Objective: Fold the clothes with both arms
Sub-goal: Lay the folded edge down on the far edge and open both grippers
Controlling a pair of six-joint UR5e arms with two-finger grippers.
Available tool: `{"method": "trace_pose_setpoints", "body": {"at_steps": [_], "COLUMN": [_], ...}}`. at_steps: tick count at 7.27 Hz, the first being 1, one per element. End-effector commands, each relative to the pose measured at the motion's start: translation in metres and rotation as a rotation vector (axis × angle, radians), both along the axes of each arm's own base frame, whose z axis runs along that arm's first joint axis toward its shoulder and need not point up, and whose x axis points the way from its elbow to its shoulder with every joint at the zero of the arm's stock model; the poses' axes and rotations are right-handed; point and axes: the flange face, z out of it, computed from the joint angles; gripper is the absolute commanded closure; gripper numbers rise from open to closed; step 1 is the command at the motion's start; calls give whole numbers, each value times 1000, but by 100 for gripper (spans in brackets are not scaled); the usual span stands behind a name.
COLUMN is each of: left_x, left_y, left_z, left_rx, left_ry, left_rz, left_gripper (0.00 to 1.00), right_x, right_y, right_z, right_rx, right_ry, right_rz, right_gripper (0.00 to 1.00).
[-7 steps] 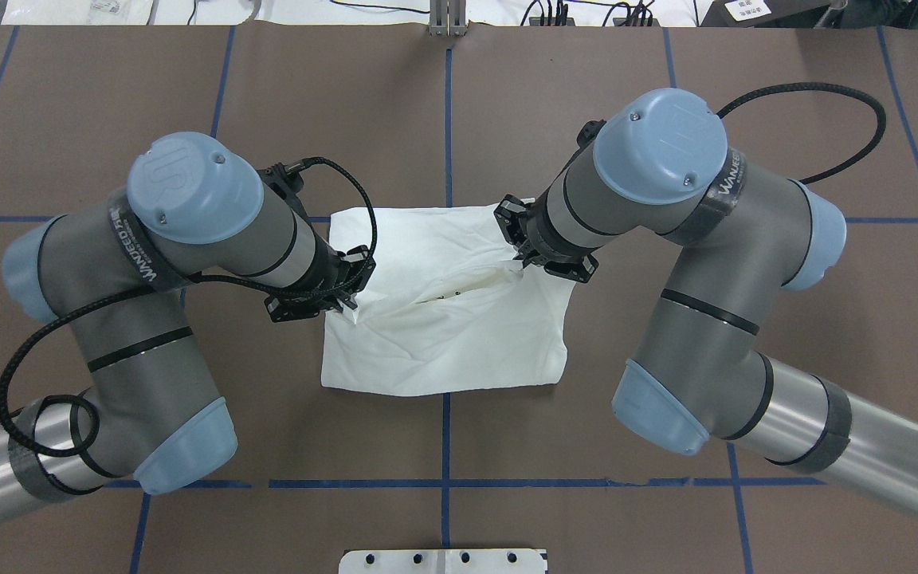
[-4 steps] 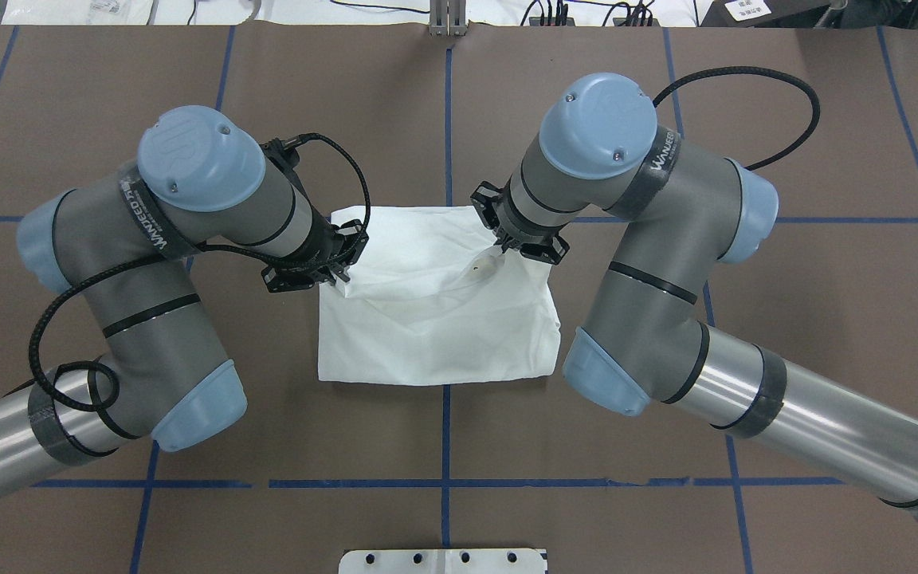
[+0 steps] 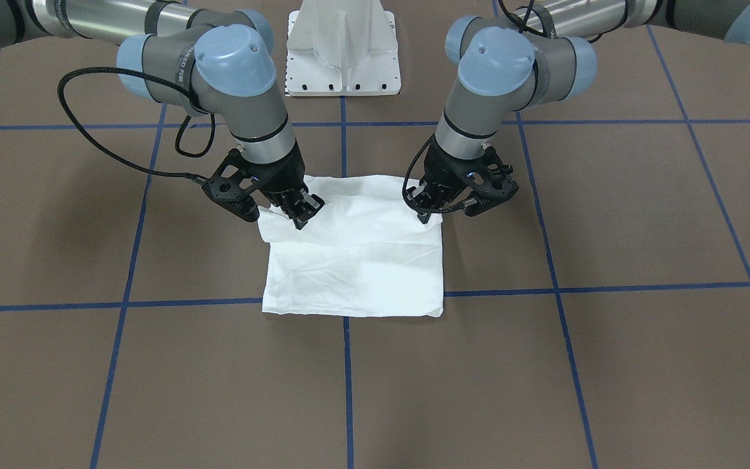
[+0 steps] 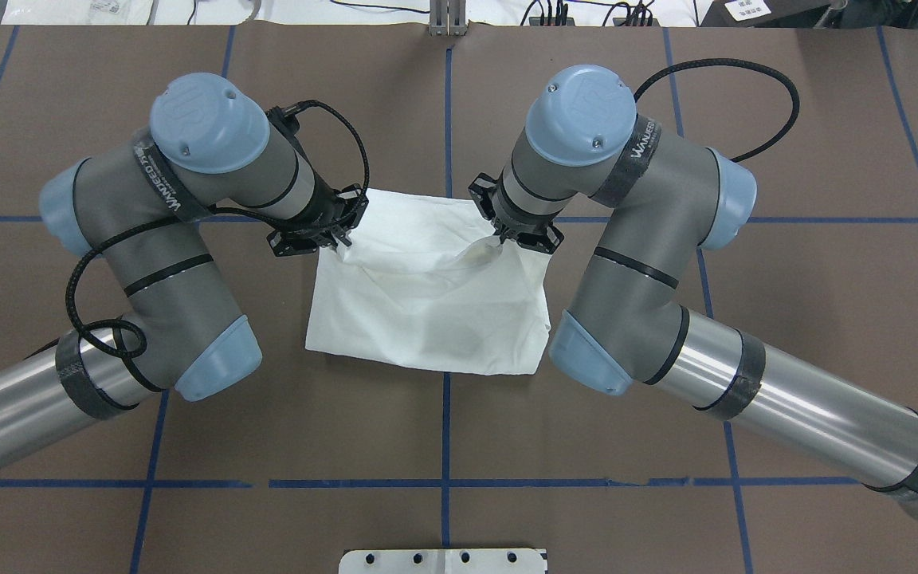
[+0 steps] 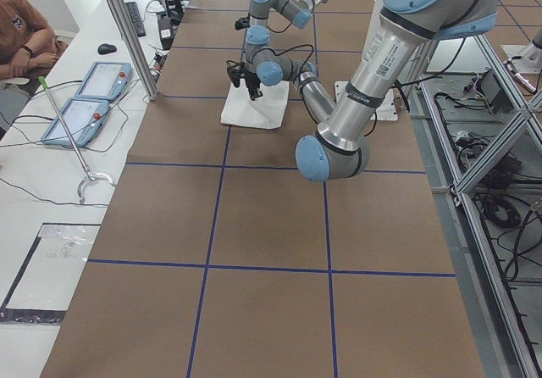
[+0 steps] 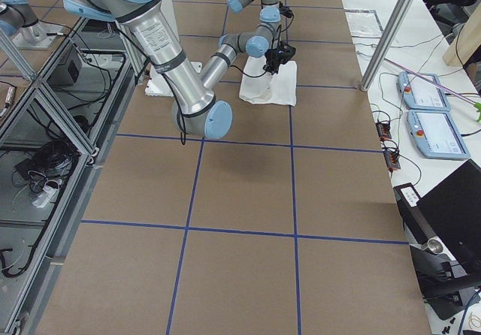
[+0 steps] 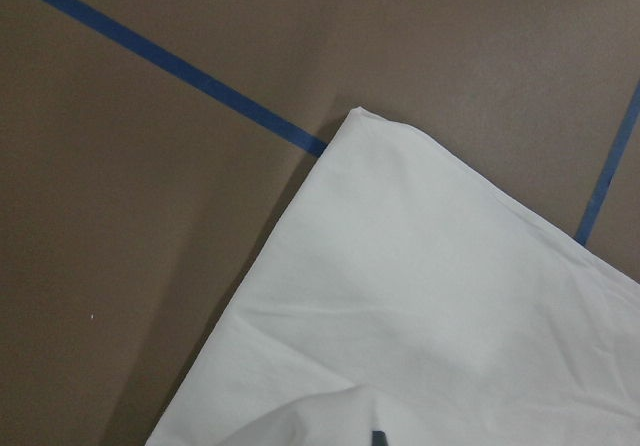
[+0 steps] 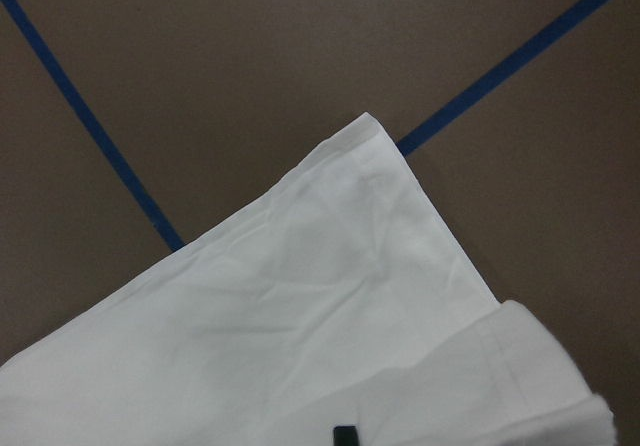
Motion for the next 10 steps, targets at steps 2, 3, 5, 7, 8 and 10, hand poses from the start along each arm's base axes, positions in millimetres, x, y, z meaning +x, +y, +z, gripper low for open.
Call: {"method": "trace_pose_setpoints", "body": {"at_steps": [2,3,5,7,8,10], "left_x": [-1,-4,-7,-16,-28,-45], "left_y": [-23,-30,-36,-43,-48,-57], "left_z": [-7,-5,-1,2,4,19], "left_rx": [-13,-16,-20,-16,29,69], "left_ry": [-3,-7,-17,-22,-33,-58], "left_rz": [-33,-44,-51,-61,-41,-22], "left_gripper": [0,0,0,0,0,0], "right_x": [2,3,4,3,0,-25], "right_y": [-9,-12,-13,-12,-14,-36], "right_z": [-1,-1,-1,-2,1,38], "right_rx": [0,-2,-8,-2,38,104], "right_ry": [-11,-10,-12,-12,1,13], "right_rz": [14,18,22,17,1,-30], "right_gripper": [0,0,0,0,0,0]}}
